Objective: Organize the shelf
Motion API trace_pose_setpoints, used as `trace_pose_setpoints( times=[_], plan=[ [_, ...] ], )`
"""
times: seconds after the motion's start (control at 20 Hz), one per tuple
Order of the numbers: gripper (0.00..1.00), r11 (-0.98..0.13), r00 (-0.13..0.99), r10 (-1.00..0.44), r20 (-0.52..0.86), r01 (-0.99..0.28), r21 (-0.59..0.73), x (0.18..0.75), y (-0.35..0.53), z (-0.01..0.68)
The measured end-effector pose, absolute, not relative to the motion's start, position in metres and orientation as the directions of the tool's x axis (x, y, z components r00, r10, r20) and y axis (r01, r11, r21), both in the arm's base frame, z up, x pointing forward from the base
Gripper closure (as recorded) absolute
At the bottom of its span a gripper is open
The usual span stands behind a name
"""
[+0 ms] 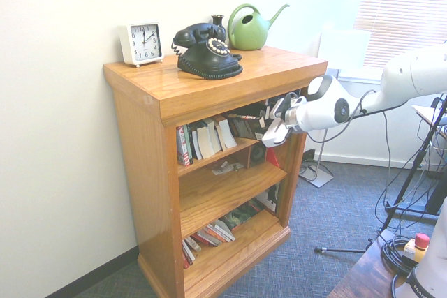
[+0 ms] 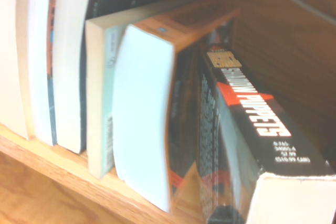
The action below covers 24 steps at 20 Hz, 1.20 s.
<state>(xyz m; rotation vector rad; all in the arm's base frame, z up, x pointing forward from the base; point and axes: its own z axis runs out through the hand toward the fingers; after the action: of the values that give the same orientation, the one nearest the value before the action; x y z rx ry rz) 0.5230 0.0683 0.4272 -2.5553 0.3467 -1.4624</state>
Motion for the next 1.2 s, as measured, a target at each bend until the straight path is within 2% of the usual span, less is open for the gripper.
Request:
trace_pose_setpoints(
  times=[0.1,0.4,0.75,1.1,1.15,1.2],
  plan=[
    [1.0,-0.966,0.484,-0.256,0.837,-0.111,-0.232,0.533,0.076,0.414],
    [1.0,-0.96,0.456,-0.281,0.844,-0.13,-0.249,0.572,0.082,0.399],
    [1.0,-0.916,0.459,-0.396,0.796,-0.131,-0.38,0.616,0.065,0.38],
    [1.0,-0.865,0.488,-0.471,0.735,-0.093,-0.493,0.604,0.042,0.373],
    [0.0,-0.865,0.488,-0.471,0.734,-0.091,-0.494,0.6,0.044,0.37],
    [0.0,-0.867,0.487,-0.468,0.738,-0.09,-0.491,0.596,0.045,0.367]
  ],
)
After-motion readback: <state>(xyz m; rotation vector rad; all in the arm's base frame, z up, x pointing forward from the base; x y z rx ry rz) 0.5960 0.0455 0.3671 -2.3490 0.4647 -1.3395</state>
